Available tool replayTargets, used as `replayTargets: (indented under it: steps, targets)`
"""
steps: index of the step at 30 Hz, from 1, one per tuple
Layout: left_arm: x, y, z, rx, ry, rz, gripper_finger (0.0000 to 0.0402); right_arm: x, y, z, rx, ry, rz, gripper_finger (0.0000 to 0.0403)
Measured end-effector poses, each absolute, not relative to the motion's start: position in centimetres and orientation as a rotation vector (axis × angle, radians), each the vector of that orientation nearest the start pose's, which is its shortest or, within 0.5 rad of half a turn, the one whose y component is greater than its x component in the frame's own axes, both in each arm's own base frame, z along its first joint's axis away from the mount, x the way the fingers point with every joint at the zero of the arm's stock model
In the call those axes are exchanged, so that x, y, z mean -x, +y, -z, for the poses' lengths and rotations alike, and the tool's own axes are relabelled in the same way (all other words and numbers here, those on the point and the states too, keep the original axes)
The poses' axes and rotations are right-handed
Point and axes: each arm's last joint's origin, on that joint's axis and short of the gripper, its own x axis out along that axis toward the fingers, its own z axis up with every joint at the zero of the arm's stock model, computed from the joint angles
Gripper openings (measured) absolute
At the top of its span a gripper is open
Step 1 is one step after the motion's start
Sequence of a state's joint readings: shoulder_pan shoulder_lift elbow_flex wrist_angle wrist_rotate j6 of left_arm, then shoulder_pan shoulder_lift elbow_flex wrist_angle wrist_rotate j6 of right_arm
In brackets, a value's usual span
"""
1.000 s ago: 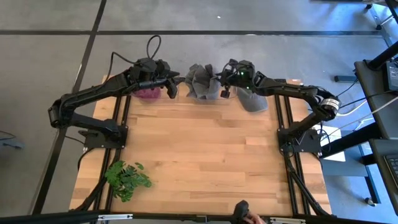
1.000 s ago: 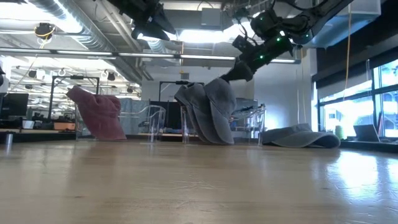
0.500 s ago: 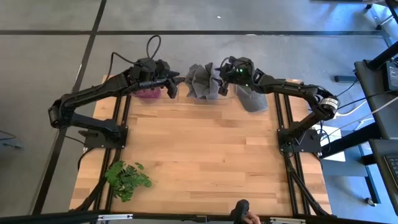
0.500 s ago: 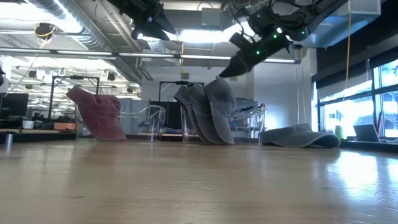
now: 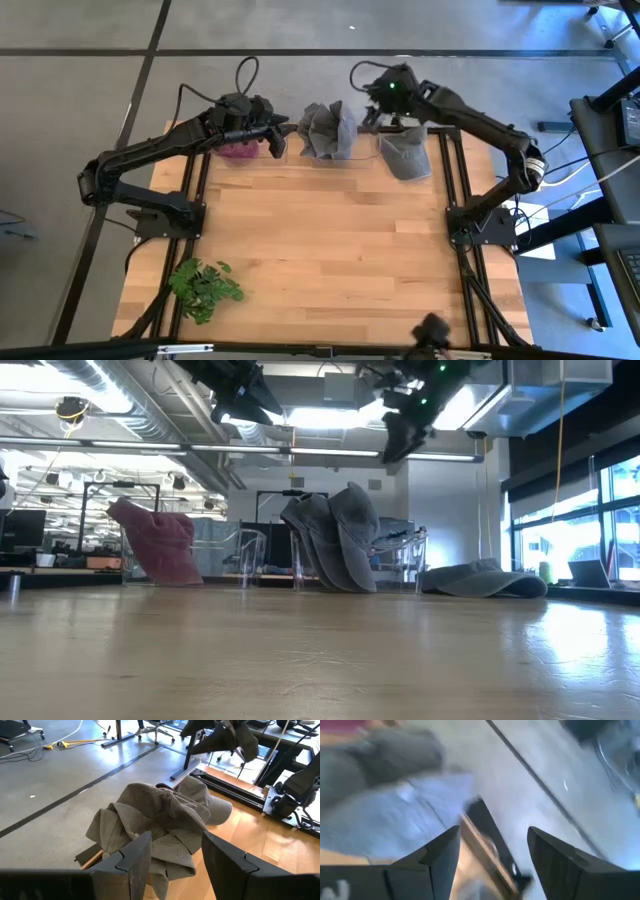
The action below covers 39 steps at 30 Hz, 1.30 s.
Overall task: Pick & Place hat
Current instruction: Put the gray cap into the right transparent bin
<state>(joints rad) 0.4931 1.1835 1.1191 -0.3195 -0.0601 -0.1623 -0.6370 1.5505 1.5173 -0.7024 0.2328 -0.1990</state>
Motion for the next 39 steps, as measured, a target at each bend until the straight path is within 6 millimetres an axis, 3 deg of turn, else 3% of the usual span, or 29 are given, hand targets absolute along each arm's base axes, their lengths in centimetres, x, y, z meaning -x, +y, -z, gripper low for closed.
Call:
replayTargets:
  steps: [5, 13, 19, 26, 39]
  targets:
    - [-22.7, 12.4, -35.6, 0.24, 0.335, -0.576, 0.0169, -22.6, -22.2, -34.1, -0.293, 0.947, 0.849, 0.0228]
    - [-22.6, 12.5, -35.7, 0.232, 0.327, -0.605, 0.0169, -19.3, -25.2, -26.9, -0.553, 0.985, 0.979, 0.0207]
    - [-22.6, 12.5, -35.6, 0.191, 0.34, -0.604, 0.0169, -19.0, -26.4, -22.3, -0.64, 0.974, 1.04, 0.0196]
    - [-22.6, 12.5, -35.6, 0.189, 0.344, -0.603, 0.0169, -19.0, -27.3, -18.2, -0.674, 1.136, 1.086, 0.0189]
    - [-22.6, 12.4, -35.4, 0.193, 0.366, -0.604, 0.0169, -19.8, -29.0, -13.4, -0.651, 1.223, 1.138, 0.0189]
